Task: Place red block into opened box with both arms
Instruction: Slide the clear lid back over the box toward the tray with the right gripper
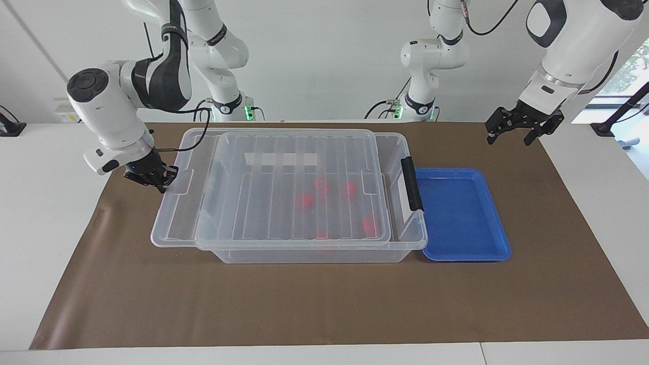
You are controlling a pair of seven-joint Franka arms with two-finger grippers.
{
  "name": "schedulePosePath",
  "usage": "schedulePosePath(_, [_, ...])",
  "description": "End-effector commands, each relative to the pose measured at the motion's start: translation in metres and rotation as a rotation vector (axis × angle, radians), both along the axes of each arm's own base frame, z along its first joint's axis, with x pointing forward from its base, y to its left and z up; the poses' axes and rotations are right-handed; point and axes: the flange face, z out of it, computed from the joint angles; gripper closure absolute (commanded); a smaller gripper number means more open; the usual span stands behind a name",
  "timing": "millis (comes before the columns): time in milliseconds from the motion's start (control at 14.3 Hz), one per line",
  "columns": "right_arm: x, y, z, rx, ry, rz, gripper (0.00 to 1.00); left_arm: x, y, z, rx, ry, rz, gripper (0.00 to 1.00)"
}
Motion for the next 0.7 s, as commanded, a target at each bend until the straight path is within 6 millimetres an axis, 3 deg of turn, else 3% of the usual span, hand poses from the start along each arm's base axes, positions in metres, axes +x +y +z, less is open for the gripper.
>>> schedulePosePath(0, [-0.007, 0.013, 0.002, -0.004, -0.001, -0.027, 1.0, -0.005, 0.0, -0.002, -0.015, 0.011, 0.02, 0.0])
schedulePosePath(349, [-0.007, 0.04, 0.002, -0.003, -0.003, -0.063, 1.0, -0.008, -0.001, -0.005, -0.015, 0.003, 0.024, 0.0])
schedulePosePath(628, [-0.007, 0.051, 0.002, -0.003, -0.004, -0.07, 1.0, -0.008, -0.008, -0.005, -0.015, 0.008, 0.012, 0.0])
